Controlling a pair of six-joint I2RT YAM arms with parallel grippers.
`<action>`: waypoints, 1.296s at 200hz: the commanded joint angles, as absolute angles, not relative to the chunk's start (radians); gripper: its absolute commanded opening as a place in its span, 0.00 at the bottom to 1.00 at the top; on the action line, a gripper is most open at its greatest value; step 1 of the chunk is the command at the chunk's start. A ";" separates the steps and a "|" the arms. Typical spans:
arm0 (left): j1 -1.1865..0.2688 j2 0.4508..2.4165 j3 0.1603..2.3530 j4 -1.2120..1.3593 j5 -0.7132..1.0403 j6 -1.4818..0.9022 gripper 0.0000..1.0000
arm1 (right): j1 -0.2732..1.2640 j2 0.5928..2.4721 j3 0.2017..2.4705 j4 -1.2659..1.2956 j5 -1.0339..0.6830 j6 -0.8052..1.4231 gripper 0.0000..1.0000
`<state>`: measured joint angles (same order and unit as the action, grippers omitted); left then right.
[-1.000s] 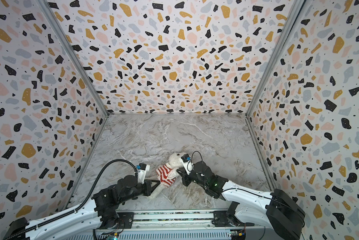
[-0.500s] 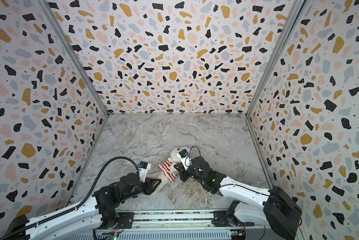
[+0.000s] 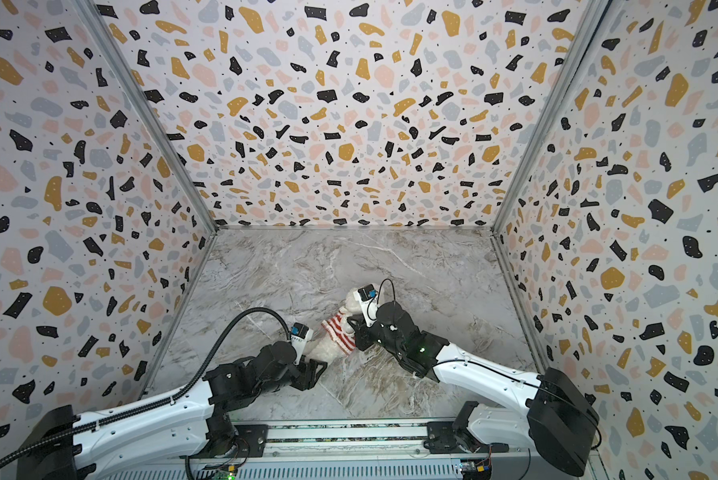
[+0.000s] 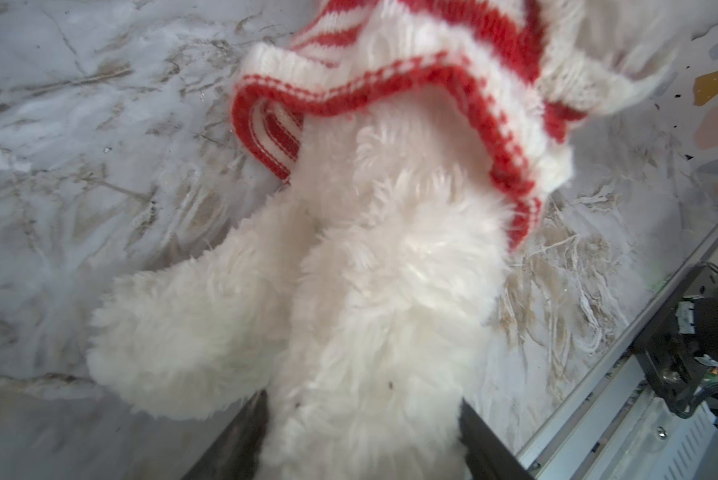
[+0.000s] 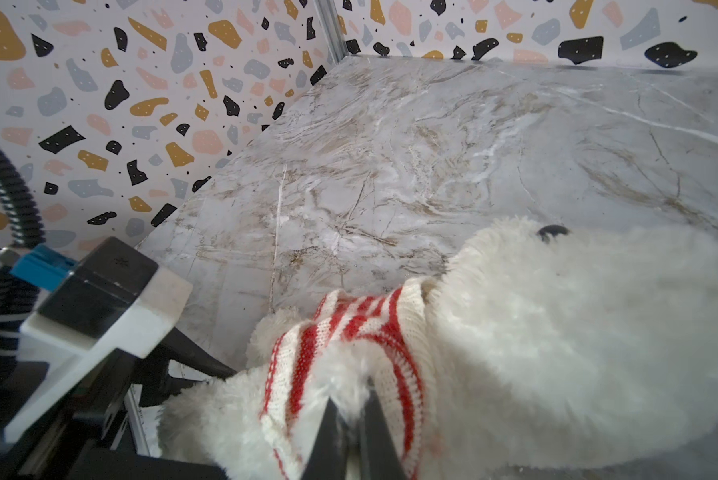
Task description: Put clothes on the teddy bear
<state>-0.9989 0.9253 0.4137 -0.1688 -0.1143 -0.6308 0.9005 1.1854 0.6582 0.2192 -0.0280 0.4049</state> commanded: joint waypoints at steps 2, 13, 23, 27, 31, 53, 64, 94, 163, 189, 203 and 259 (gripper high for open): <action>-1.014 0.990 0.452 -0.078 -0.168 -0.608 0.56 | 0.897 1.187 0.701 0.224 -0.008 0.449 0.00; -1.016 1.012 0.451 -0.056 -0.169 -0.612 0.43 | 0.897 1.187 0.698 0.226 -0.006 0.456 0.00; -1.017 1.016 0.448 -0.033 -0.161 -0.619 0.30 | 0.897 1.182 0.696 0.224 -0.001 0.458 0.00; -1.017 1.014 0.446 -0.021 -0.156 -0.622 0.25 | 0.897 1.178 0.695 0.220 0.001 0.458 0.00; -1.017 1.012 0.444 -0.014 -0.148 -0.624 0.21 | 0.897 1.173 0.695 0.215 0.005 0.457 0.00; -1.019 0.985 0.457 -0.010 -0.110 -0.627 0.02 | 0.895 1.142 0.706 0.157 0.029 0.443 0.00; -1.019 0.971 0.471 -0.023 -0.085 -0.624 0.00 | 0.892 1.121 0.714 0.121 0.043 0.432 0.01; -1.020 0.941 0.512 -0.007 0.067 -0.655 0.00 | 0.887 1.062 0.734 0.031 0.089 0.399 0.22; -0.779 0.863 0.419 0.191 0.358 -0.842 0.00 | 0.886 0.946 0.756 -0.078 0.225 0.331 0.60; -0.605 0.855 0.389 0.133 0.399 -0.834 0.00 | 0.879 0.995 0.756 -0.063 0.203 0.313 0.62; -0.556 0.873 0.395 0.064 0.397 -0.785 0.00 | 0.872 1.025 0.752 -0.030 0.179 0.309 0.62; -0.491 0.904 0.379 -0.135 0.086 -0.650 0.00 | 0.792 1.197 0.774 0.096 0.010 0.300 0.62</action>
